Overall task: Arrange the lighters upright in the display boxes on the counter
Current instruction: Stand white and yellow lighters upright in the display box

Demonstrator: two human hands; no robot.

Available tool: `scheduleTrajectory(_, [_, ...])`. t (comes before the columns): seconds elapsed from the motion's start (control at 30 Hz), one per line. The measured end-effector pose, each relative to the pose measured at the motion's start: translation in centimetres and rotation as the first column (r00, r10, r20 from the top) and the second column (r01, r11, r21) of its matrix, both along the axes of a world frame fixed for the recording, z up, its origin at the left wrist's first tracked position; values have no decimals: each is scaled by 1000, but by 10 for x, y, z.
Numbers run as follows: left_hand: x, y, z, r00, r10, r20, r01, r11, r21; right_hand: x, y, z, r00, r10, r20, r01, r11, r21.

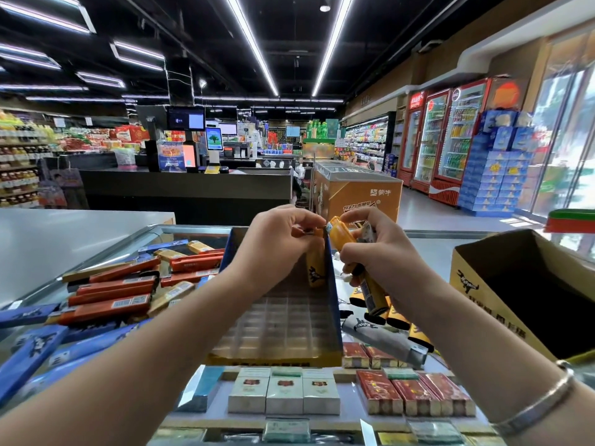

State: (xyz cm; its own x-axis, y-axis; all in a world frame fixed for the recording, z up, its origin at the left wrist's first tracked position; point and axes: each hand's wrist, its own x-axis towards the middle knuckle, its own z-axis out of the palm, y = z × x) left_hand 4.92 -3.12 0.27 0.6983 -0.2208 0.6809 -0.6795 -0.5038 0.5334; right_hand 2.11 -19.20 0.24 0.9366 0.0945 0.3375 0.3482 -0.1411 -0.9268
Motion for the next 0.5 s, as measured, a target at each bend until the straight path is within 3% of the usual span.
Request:
scheduleTrajectory(0.2, [6, -2, 0, 998, 41, 52, -43, 998, 41, 3, -1, 0, 1000, -28, -3, 28, 999, 17])
scheduleTrajectory(0.5, [6, 11, 6, 999, 30, -33, -28, 997, 77, 3, -4, 2, 1000, -26, -12, 27, 997, 71])
